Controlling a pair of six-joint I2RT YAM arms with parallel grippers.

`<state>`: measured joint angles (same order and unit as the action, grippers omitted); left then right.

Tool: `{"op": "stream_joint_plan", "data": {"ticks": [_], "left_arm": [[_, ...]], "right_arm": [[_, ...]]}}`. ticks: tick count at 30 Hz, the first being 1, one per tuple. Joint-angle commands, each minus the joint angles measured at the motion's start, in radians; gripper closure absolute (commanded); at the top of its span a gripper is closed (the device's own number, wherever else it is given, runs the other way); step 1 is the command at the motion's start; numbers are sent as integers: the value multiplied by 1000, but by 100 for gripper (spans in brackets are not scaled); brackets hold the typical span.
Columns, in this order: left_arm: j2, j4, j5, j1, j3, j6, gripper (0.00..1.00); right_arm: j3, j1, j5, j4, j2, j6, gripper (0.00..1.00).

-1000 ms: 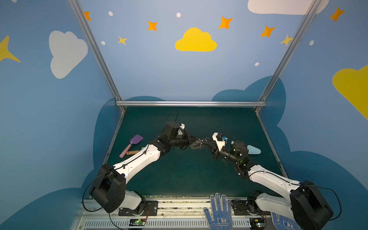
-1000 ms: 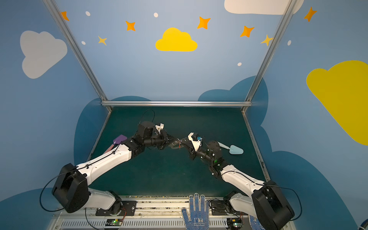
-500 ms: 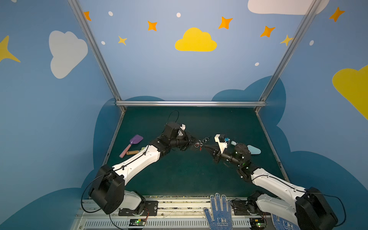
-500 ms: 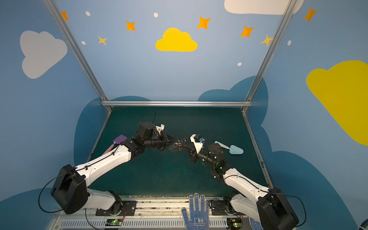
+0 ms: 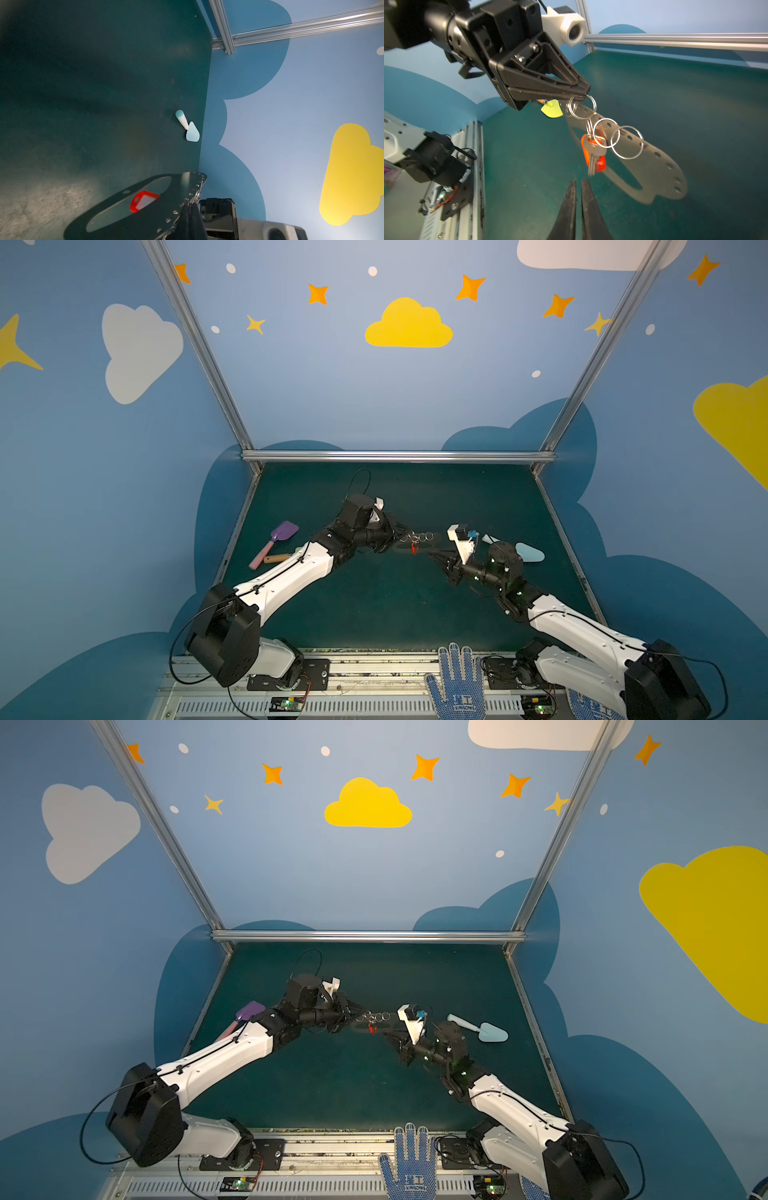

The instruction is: Put the keys on the keyring

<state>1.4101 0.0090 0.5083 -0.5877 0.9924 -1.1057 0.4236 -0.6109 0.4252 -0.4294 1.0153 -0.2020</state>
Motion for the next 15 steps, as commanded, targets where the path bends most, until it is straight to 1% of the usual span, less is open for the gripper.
{"op": "stream_joint_plan", "data": {"ticks": [1,2,4,5,6,8,10,15], "left_arm": [[-7,-2,-4,-1,17,28,96],[-7,-4,-4,-2,17,31,96],[-8,-9,-8,0,14,33,96],[-8,-9,-9,0,12,35,96],[-8,-9,-11,1,12,36,96],[-7,-9,-9,4,11,38,96],[-5,-9,-5,10,11,39,96],[-7,-20,-7,21,12,52,96]], "right_arm": [[47,5,-51,98,-38,-62,79],[50,8,-71,123,-53,-88,76],[57,14,-142,194,-90,-172,65],[66,21,-162,239,-106,-202,59],[78,32,-170,290,-122,-226,57],[89,55,-155,356,-139,-241,53],[92,88,-139,402,-136,-287,49],[116,183,-30,444,-48,-419,43]]}}
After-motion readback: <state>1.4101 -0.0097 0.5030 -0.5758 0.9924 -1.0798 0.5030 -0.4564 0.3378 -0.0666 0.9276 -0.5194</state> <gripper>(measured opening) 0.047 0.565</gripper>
